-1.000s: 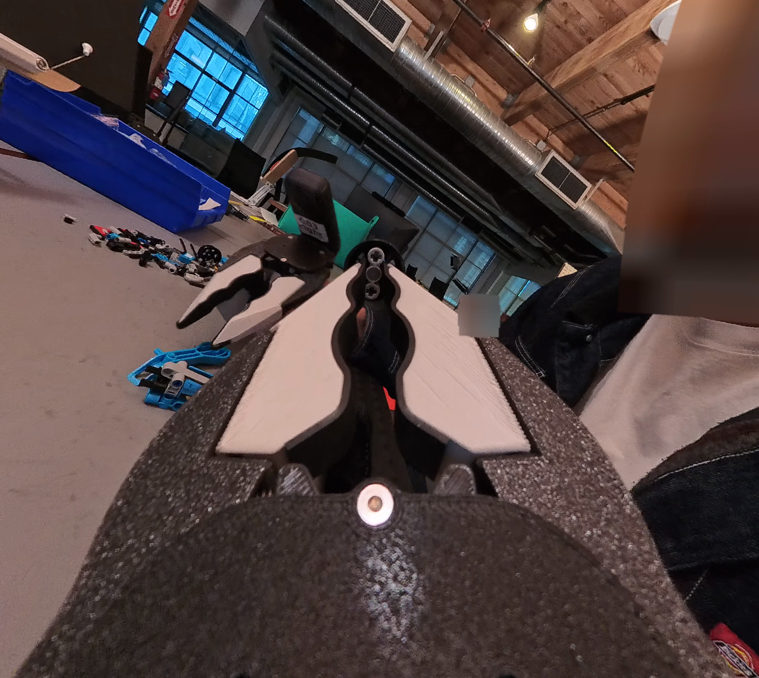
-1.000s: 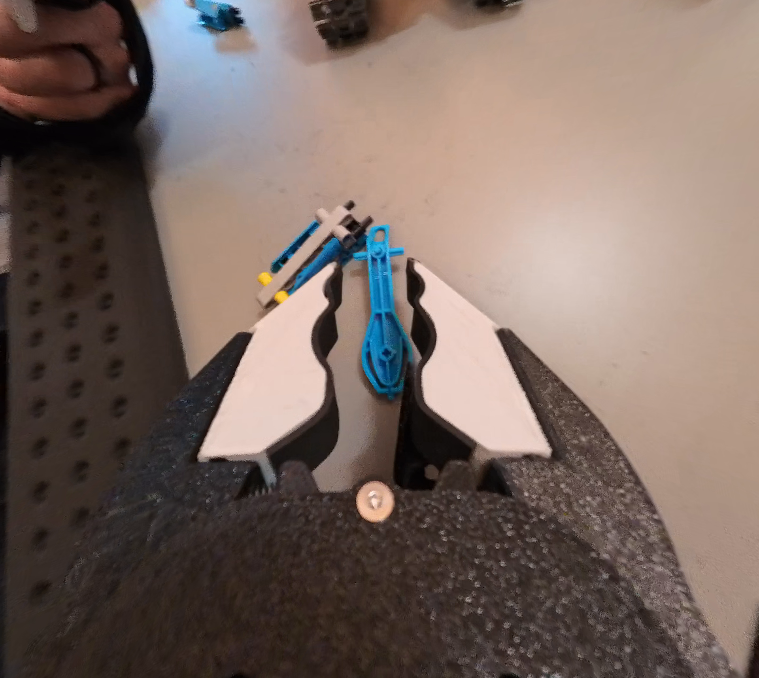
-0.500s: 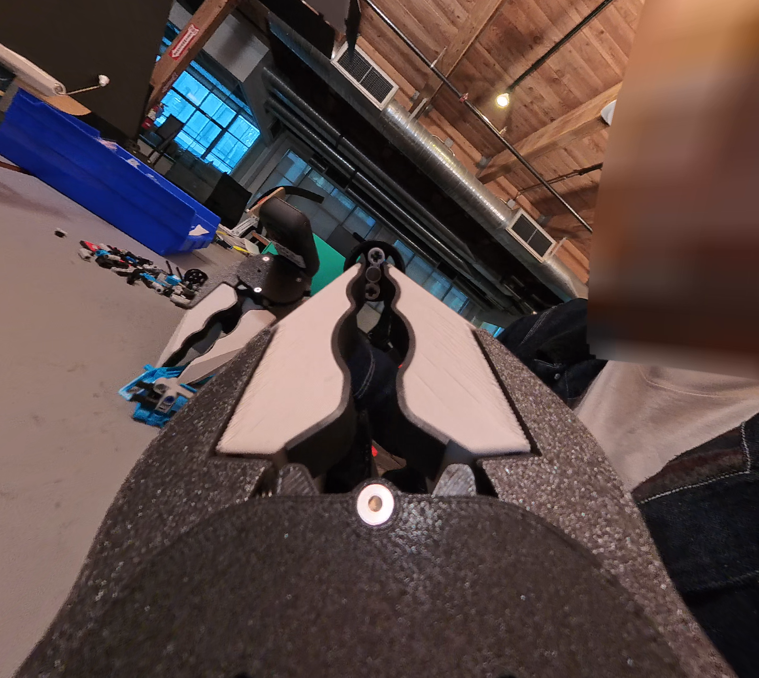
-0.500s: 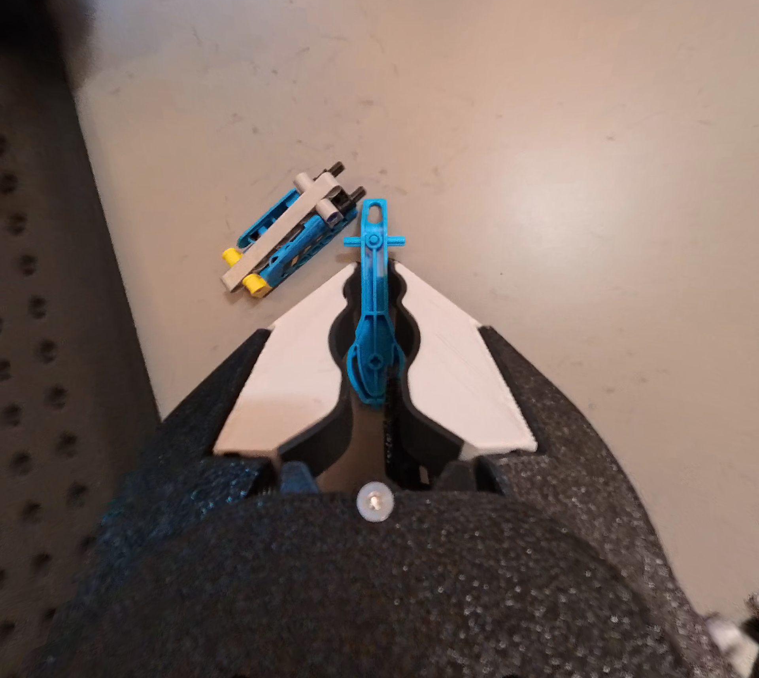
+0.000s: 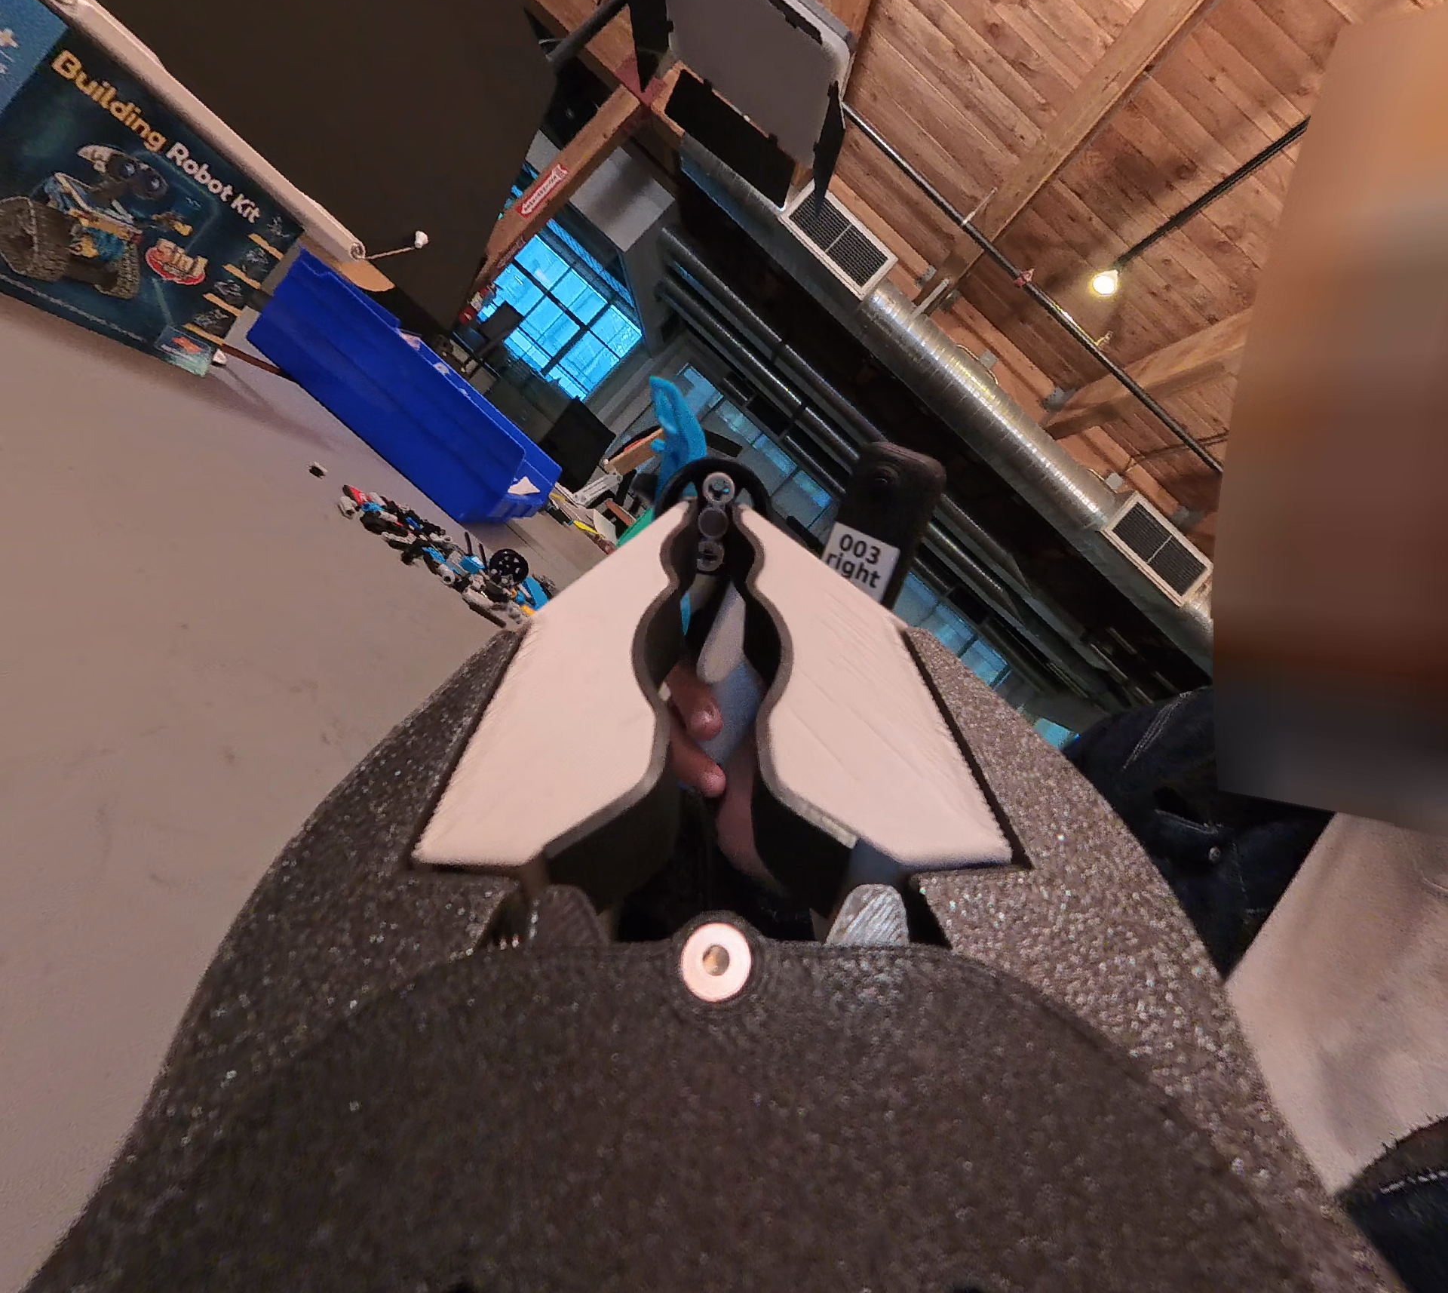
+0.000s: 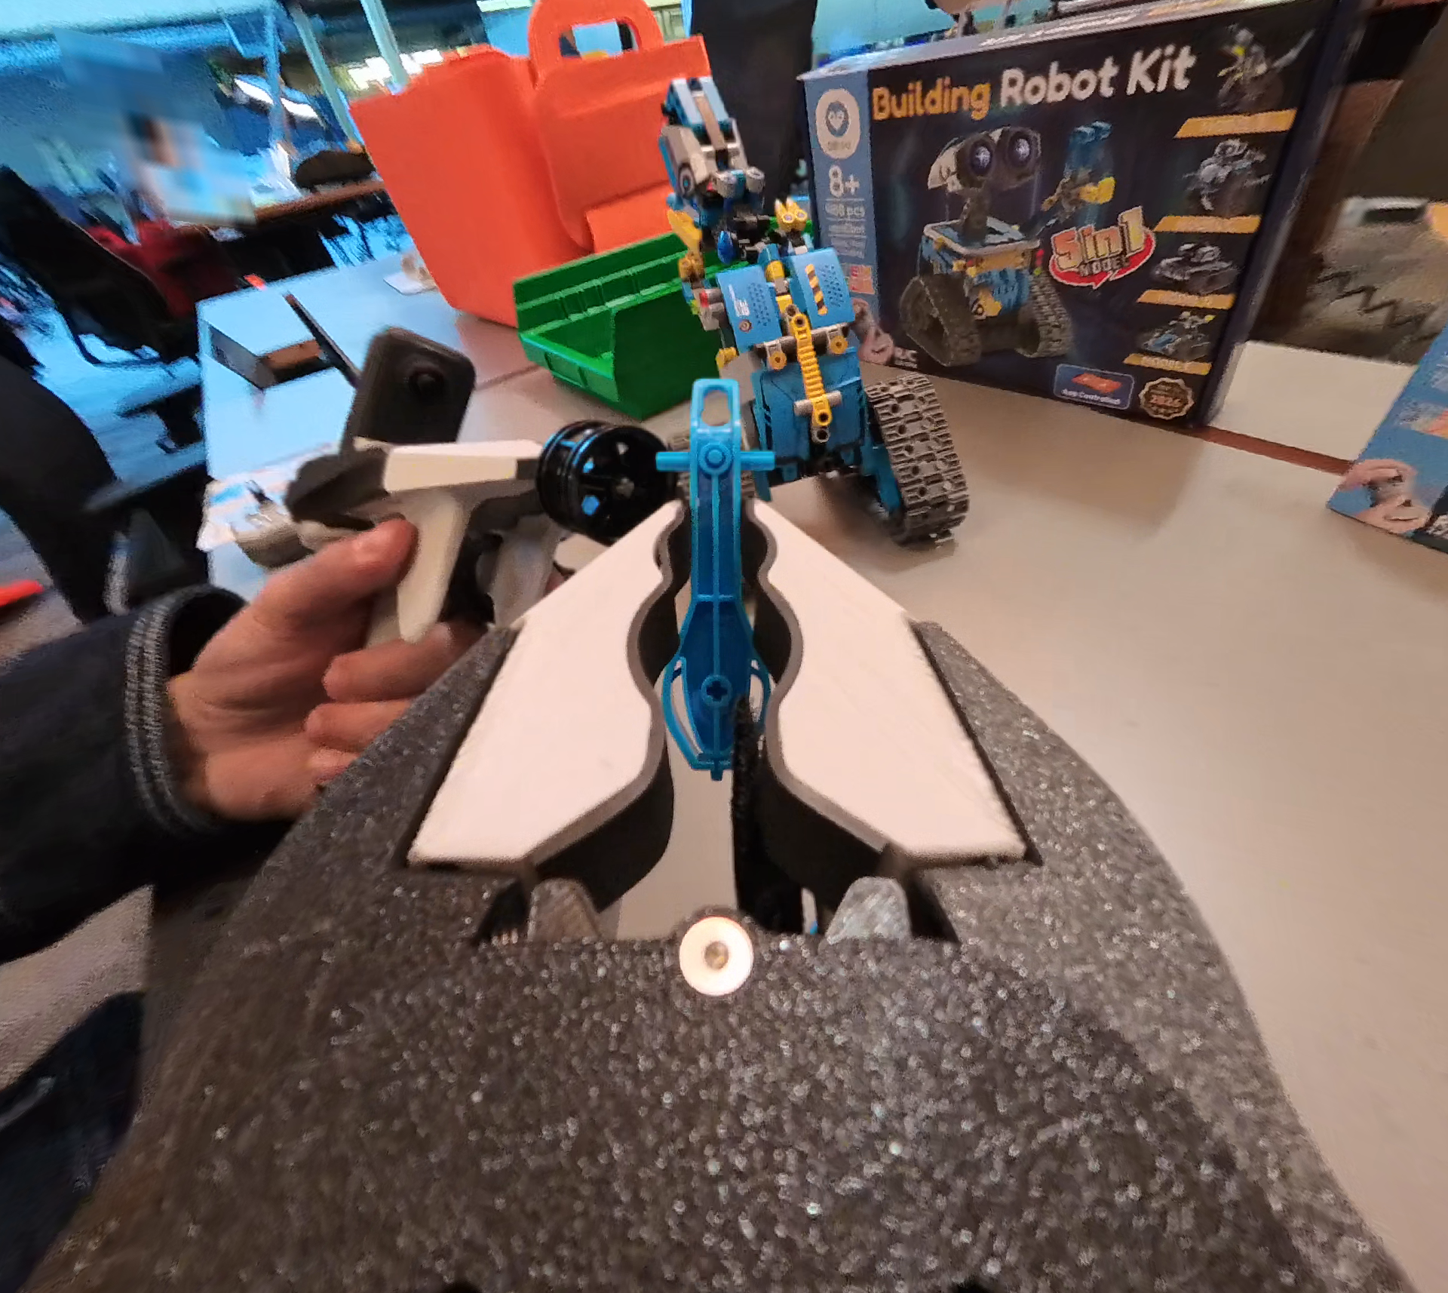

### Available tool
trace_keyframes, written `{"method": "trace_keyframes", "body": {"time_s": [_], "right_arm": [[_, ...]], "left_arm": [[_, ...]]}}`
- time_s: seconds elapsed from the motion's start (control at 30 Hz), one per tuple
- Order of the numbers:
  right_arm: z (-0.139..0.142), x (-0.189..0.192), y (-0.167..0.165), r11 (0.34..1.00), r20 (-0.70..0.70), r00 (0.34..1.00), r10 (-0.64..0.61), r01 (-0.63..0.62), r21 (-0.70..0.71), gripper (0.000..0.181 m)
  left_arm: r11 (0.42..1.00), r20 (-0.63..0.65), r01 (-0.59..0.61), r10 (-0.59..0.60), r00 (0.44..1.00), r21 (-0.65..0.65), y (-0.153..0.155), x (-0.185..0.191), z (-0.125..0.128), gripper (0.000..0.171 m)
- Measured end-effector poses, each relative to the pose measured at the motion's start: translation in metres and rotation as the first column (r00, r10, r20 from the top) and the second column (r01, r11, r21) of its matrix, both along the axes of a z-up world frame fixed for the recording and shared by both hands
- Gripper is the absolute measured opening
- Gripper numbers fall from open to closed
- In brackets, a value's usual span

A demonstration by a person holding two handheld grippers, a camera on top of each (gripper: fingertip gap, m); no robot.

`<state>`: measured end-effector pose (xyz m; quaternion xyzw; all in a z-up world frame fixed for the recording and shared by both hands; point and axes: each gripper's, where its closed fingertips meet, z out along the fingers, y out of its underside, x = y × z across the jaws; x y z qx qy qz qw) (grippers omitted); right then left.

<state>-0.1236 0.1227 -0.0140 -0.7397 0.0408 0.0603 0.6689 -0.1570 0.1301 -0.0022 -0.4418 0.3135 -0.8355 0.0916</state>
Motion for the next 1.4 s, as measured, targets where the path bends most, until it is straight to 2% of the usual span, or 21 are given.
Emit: {"method": "trace_keyframes", "body": {"time_s": [0.1, 0.3, 0.87, 1.4], "right_arm": [[-0.003, -0.001, 0.000, 0.999, 0.099, 0.994, -0.041, 0.044, -0.029, 0.010], [-0.005, 0.000, 0.001, 0.994, 0.213, 0.974, -0.073, 0.088, -0.059, 0.010], [-0.012, 0.001, 0.003, 0.990, 0.253, 0.963, -0.091, 0.115, -0.080, 0.010], [-0.015, 0.006, 0.002, 0.983, 0.278, 0.953, -0.123, 0.156, -0.099, 0.010]], "left_arm": [[1.000, -0.005, -0.015, 0.016, 1.000, 0.007, 0.001, 0.002, -0.001, 0.006], [1.000, -0.011, -0.012, 0.012, 1.000, -0.006, 0.002, 0.003, -0.002, 0.006], [0.997, -0.017, -0.079, 0.079, 0.997, 0.005, 0.010, 0.004, -0.003, 0.005], [0.992, -0.032, -0.095, 0.098, 0.995, 0.083, 0.000, 0.009, -0.007, 0.006]]}}
